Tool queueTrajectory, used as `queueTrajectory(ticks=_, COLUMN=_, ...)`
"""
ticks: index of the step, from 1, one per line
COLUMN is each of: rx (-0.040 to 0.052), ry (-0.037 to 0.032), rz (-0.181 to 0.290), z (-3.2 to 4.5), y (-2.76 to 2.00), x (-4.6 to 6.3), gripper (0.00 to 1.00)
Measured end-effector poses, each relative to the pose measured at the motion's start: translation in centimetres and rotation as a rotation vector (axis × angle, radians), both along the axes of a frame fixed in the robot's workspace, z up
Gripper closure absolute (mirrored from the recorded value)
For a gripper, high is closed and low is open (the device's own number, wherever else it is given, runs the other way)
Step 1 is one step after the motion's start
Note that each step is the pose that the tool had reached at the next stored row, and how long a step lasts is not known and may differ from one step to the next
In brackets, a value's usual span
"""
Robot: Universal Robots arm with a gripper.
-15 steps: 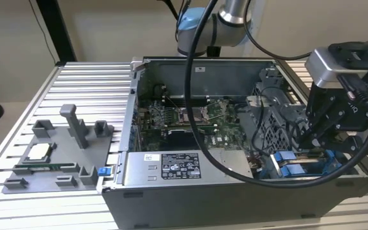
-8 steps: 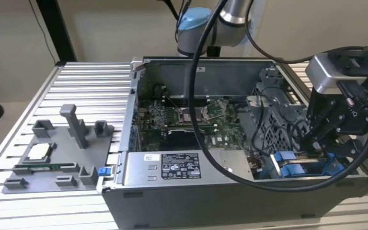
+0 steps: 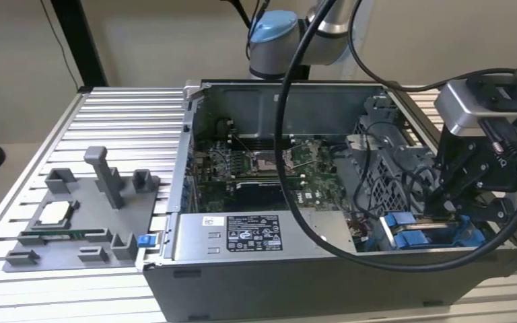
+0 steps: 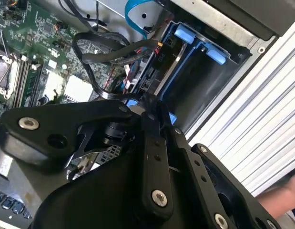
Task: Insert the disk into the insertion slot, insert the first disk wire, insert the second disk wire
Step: 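Insert the second disk wire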
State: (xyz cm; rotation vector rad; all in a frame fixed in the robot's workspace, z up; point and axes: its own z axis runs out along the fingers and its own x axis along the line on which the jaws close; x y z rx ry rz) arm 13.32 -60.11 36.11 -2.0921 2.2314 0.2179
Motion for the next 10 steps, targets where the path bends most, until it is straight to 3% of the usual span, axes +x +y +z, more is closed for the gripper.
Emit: queueTrajectory(ticks=10, rx=-0.0001, ry=-0.0009, rz=0.0, z=-0.02, y=0.0, x=0.02, gripper=1.0)
